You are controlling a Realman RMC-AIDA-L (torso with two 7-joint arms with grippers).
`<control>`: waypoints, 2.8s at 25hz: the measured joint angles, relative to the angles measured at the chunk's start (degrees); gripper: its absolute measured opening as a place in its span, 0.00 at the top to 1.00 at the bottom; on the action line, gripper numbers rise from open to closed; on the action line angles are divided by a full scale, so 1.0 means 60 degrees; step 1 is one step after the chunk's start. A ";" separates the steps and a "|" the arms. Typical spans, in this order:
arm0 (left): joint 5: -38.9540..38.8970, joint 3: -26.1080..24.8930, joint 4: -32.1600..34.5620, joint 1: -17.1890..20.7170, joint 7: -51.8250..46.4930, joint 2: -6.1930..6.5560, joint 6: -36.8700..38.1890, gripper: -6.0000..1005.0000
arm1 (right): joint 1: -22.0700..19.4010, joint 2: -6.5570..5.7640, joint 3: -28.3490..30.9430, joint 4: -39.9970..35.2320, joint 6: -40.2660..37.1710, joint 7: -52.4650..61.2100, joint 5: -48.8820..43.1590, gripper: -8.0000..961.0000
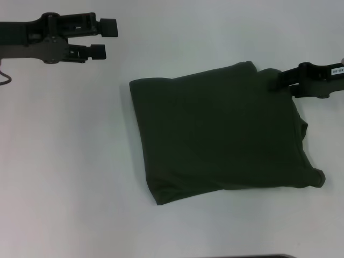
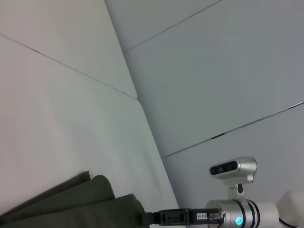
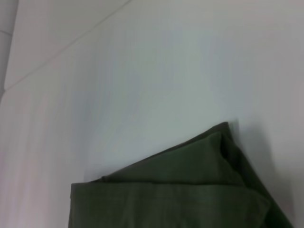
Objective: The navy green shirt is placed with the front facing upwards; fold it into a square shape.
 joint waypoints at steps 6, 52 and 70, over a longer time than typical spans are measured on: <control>0.0001 0.0026 -0.0013 0.0017 0.0002 -0.0003 -0.0015 0.06 | -0.0095 -0.0103 0.0250 -0.0032 -0.0178 0.0005 0.0000 0.56; -0.0007 -0.0018 -0.0247 -0.0038 0.0032 -0.0076 -0.0022 0.06 | 0.0466 0.0112 0.0180 -0.0925 0.0687 -0.0621 0.0447 0.97; -0.0268 -0.0020 -0.0262 0.0338 0.0032 -0.0115 0.0052 0.06 | 0.0947 0.0484 -0.0325 -0.0321 0.2055 -0.0867 0.0442 0.96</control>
